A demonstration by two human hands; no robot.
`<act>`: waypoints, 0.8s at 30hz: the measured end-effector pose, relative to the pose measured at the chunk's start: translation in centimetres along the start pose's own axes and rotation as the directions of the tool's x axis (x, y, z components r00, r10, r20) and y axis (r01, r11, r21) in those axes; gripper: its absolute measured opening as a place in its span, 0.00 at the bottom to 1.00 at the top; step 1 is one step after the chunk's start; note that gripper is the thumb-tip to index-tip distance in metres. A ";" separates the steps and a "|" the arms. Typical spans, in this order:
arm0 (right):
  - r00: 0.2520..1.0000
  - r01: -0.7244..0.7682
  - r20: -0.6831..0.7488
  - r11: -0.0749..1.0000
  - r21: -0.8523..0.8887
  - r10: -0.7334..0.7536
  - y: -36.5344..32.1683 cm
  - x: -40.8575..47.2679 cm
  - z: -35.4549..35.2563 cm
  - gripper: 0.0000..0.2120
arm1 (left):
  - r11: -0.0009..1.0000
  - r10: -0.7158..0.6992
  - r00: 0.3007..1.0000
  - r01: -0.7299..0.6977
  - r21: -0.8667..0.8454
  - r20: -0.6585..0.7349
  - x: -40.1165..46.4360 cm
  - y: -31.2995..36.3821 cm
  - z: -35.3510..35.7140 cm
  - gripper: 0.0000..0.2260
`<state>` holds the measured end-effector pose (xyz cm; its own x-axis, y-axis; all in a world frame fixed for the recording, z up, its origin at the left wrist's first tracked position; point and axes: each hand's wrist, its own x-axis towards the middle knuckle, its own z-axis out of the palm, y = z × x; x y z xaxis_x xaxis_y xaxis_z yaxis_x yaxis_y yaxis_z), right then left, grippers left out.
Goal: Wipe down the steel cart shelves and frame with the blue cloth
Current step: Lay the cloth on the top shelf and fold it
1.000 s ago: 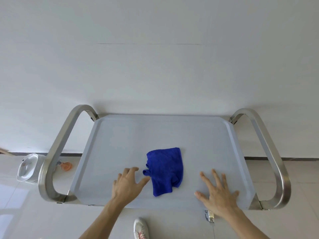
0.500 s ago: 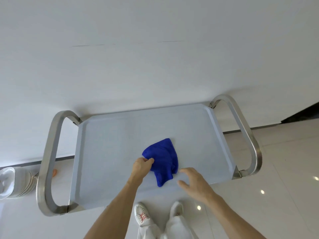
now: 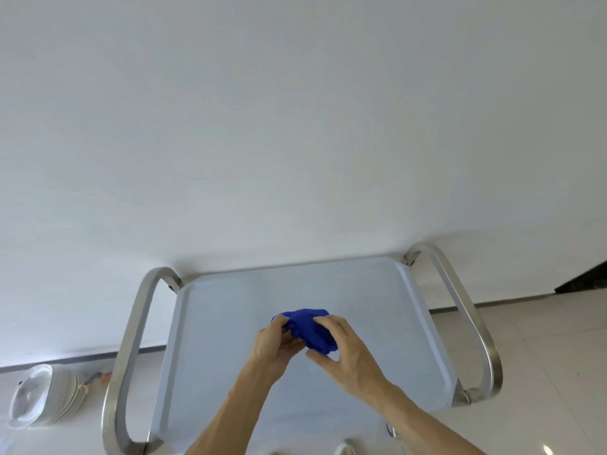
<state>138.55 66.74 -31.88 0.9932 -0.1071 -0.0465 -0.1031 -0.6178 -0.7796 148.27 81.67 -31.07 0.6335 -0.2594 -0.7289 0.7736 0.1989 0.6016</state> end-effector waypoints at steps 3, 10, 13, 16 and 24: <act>0.998 0.055 0.002 0.997 0.052 -0.055 -1.4 1.3 -2.0 0.17 | 0.998 0.003 1.000 -0.003 -0.069 0.000 -0.8 1.3 0.4 0.08; 0.968 -0.226 0.175 0.931 0.286 0.180 -4.5 4.4 -6.7 0.08 | 0.998 0.023 0.989 -0.014 -0.063 0.146 -1.8 2.0 0.5 0.14; 0.937 -0.336 0.252 0.827 0.451 0.243 -5.0 5.4 -8.9 0.09 | 0.997 0.070 0.957 -0.063 -0.032 0.280 -2.2 2.0 0.3 0.16; 0.926 -0.378 0.254 0.727 0.573 0.281 -5.2 6.0 -10.8 0.10 | 0.997 0.079 0.938 -0.074 -0.026 0.337 -2.2 1.9 -0.3 0.14; 0.909 -0.407 0.261 0.546 0.733 0.326 -5.7 6.5 -13.3 0.07 | 0.902 0.038 0.960 -0.153 0.404 0.279 -3.2 0.9 -1.1 0.16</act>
<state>144.82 59.23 -19.46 0.8830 -0.0953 -0.4596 -0.4199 0.2772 -0.8642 146.95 83.74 -28.55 0.6342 -0.5051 -0.5853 0.5961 -0.1627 0.7863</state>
